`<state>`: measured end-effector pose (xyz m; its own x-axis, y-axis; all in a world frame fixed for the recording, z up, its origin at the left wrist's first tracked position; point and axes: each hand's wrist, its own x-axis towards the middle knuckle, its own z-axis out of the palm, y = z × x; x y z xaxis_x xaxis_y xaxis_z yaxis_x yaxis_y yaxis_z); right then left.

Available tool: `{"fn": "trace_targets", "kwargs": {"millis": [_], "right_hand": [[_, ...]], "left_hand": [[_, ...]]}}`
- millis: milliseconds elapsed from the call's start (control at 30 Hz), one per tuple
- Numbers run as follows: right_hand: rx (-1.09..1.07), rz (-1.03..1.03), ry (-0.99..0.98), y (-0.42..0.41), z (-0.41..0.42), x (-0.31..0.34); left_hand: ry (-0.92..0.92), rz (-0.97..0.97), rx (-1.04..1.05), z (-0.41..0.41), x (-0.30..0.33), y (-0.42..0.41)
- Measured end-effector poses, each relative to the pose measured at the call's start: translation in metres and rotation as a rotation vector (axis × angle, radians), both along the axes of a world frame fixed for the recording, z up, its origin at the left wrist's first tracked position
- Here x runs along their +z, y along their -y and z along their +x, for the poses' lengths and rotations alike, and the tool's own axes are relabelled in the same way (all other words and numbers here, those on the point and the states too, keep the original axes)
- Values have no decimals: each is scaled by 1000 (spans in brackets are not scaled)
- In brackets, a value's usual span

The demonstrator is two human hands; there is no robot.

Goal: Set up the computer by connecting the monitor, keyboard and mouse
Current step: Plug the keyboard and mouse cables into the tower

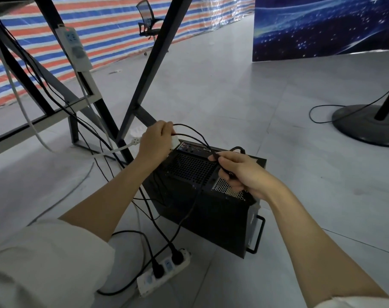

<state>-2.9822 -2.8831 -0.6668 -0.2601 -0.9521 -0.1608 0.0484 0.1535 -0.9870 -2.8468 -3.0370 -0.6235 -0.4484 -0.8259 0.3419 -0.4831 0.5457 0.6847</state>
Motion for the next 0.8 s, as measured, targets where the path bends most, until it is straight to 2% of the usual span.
{"fn": "trace_targets", "kwargs": {"millis": [100,167,267,333,367,500,533,567,600,633,700,733,800], "right_hand": [[-78,31,-16,-1,-3,-2],[-140,20,57,-1,-3,-3],[-253,-23,112,3,-4,-4],[-307,-57,127,5,-4,-3],[-330,-78,130,6,-4,-2],[-421,-172,-26,8,-1,-3],[-439,-185,-56,9,0,-4],[-448,-196,-70,10,1,-5],[-444,-204,-79,10,2,-6],[-433,-208,-94,10,3,-5],[-387,-216,-124,10,6,-3],[-360,-222,-132,10,8,-1],[-306,-228,-153,10,12,2]], "left_hand": [[-66,232,-105,5,1,3],[-65,278,-183,10,3,1],[36,-40,-214,14,2,-6],[117,-137,-274,16,-4,-12],[213,-124,-325,16,-7,-13],[941,-125,-429,12,-13,-14],[1008,-86,-440,11,-11,-16],[975,-42,-455,10,-11,-18],[838,31,-461,9,-12,-20],[625,166,-438,7,-12,-23],[192,556,-354,-1,-10,-34],[60,700,-314,-7,-10,-37],[-105,864,-247,-17,-11,-40]]}}
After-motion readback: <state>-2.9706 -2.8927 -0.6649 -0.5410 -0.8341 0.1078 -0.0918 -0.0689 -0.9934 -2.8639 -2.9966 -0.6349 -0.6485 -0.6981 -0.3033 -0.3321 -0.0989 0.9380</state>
